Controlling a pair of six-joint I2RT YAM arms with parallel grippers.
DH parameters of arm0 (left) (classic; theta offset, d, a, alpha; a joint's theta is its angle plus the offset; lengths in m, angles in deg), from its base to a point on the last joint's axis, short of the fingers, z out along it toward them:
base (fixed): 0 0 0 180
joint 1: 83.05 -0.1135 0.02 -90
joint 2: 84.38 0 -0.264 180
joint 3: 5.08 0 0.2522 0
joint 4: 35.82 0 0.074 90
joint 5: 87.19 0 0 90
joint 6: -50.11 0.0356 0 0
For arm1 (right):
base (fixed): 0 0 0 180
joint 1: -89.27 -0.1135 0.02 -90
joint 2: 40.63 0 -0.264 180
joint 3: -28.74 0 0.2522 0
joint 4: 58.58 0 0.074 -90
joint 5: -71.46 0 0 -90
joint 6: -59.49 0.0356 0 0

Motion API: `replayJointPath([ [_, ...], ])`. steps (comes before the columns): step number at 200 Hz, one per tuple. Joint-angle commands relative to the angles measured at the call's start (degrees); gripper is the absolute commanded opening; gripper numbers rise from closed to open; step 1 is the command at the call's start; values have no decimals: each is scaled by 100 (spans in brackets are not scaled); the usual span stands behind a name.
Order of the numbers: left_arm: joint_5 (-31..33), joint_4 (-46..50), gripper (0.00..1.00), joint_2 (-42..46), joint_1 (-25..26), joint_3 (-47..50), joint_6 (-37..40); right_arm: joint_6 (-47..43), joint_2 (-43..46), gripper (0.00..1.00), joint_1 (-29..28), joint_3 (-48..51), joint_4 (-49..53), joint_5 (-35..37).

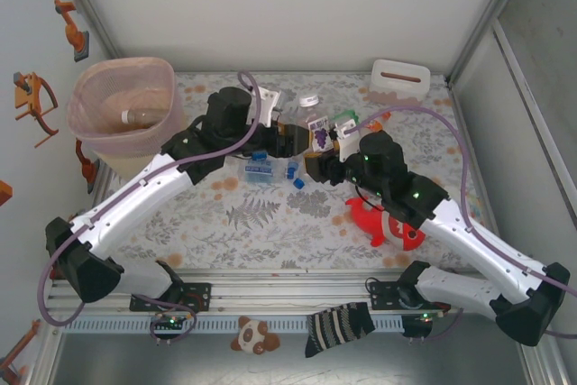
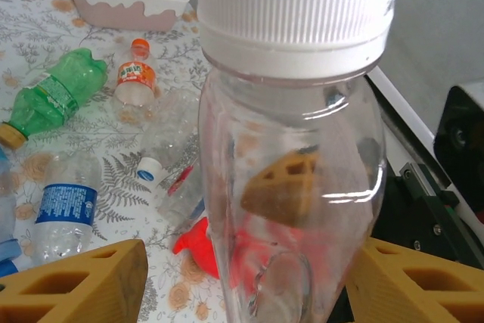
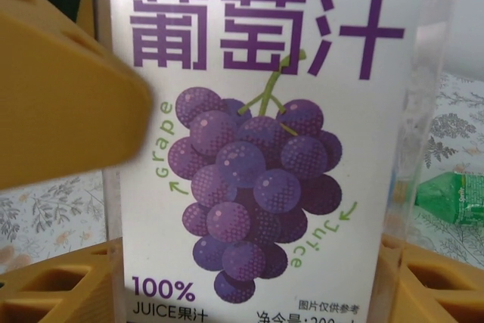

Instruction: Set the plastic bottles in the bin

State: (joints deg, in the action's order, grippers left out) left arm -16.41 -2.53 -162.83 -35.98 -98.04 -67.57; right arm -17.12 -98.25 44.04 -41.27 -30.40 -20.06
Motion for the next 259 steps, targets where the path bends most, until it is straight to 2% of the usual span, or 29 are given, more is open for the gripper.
replayJointPath([
  [1, 124, 58, 68, -75, 95, -171, 55, 26, 40, 42, 5, -202, -361, -25],
  [48, 156, -23, 64, -236, 241, -215, -8, 111, 52, 41, -3, -196, -411, -15],
  [112, 203, -81, 48, -250, 285, -254, 25, 149, 132, 42, -1, -172, -329, 64],
  [124, 268, -62, 47, -232, 287, -263, 64, 171, 155, 49, -3, -184, -290, 56],
  [142, 355, 34, 46, -184, 261, -313, 134, 186, 203, 72, -1, -228, -145, -34],
  [157, 416, 140, 46, -142, 204, -374, 203, 224, 266, 80, -3, -250, -16, -158],
  [194, 468, 497, 44, 55, -205, -521, 328, 298, 534, 83, -3, -171, 192, -419],
  [259, 443, 1319, 41, 458, -1159, -783, 794, 316, 873, 84, -2, -35, 394, -48],
])
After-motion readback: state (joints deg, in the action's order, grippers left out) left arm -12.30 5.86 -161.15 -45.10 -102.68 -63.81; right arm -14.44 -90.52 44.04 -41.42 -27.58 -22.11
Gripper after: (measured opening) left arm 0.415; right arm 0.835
